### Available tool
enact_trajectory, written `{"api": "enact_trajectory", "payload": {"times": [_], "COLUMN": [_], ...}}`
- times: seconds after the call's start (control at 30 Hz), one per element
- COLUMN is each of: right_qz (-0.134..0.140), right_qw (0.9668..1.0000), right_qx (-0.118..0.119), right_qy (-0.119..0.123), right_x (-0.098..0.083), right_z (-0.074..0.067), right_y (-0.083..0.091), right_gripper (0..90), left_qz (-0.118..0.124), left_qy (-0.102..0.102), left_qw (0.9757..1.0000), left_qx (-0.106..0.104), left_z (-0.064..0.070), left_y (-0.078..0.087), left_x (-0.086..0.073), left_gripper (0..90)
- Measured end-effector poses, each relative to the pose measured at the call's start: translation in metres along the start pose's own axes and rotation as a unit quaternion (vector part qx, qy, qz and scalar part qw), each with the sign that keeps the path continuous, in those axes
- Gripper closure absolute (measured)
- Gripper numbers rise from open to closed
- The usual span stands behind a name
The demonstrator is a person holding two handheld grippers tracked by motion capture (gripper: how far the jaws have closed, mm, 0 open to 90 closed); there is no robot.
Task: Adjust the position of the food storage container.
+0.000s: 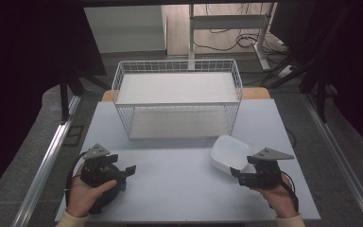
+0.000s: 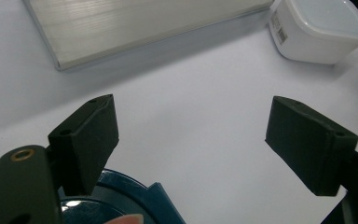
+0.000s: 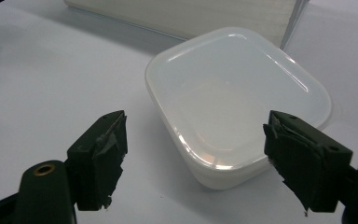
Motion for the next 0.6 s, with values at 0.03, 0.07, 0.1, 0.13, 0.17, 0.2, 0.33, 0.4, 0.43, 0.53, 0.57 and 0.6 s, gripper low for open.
{"api": "enact_trajectory", "payload": {"times": [0.03,0.07,0.1,0.13,0.17,0.2,0.33,0.4,0.43,0.53,0.57,0.6], "right_qz": [-0.001,-0.001,-0.002,-0.004,-0.009,-0.009,-0.017,-0.012,-0.009,-0.004,-0.003,-0.004], "right_qw": [1.0,1.0,1.0,1.0,1.0,1.0,0.9998,0.9999,1.0,1.0,1.0,1.0], "right_qx": [0.0,0.0,0.0,-0.001,-0.003,-0.003,-0.006,-0.003,-0.002,0.0,0.001,0.001], "right_qy": [-0.001,-0.001,0.0,-0.001,-0.002,-0.002,-0.003,-0.001,0.0,0.006,0.007,0.006], "right_x": [0.0,0.0,-0.001,-0.002,-0.004,-0.004,-0.007,-0.005,-0.003,0.001,0.002,0.002], "right_z": [0.001,0.001,0.001,0.002,0.004,0.004,0.004,0.002,0.0,-0.004,-0.005,-0.005], "right_y": [0.0,0.0,0.0,-0.001,-0.002,-0.002,-0.004,-0.003,-0.002,0.001,0.001,0.001], "right_gripper": [20.6,20.6,20.6,20.6,20.6,20.6,20.4,20.3,20.3,20.3,20.3,20.3], "left_qz": [0.0,0.0,0.0,0.001,0.001,0.001,0.003,0.004,0.004,0.004,0.003,0.003], "left_qy": [0.0,0.0,0.0,0.0,0.0,0.0,-0.001,-0.003,-0.004,-0.006,-0.006,-0.006], "left_qw": [1.0,1.0,1.0,1.0,1.0,1.0,1.0,1.0,1.0,1.0,1.0,1.0], "left_qx": [0.0,0.0,-0.001,-0.001,-0.001,-0.001,-0.002,-0.003,-0.004,-0.006,-0.005,-0.005], "left_z": [0.0,0.0,0.0,0.0,0.0,0.0,0.0,0.0,0.0,0.001,0.002,0.002], "left_y": [0.0,0.0,0.001,0.001,0.001,0.002,0.005,0.006,0.007,0.008,0.009,0.009], "left_x": [0.0,0.0,0.0,0.001,0.001,0.001,0.002,0.003,0.003,0.001,0.001,0.0], "left_gripper": [16.8,16.8,16.8,16.8,16.8,16.8,16.8,17.1,17.1,17.1,17.1,17.1]}}
Point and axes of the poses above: each handheld gripper's, and its own axes: y roughly backward along the jaws, x roughly out of its top, z roughly to its right, the point moved 4 cm from there along -y, roughly forward along the jaws, and after that the axes turned 5 degrees about x, right-handed, at the moved point
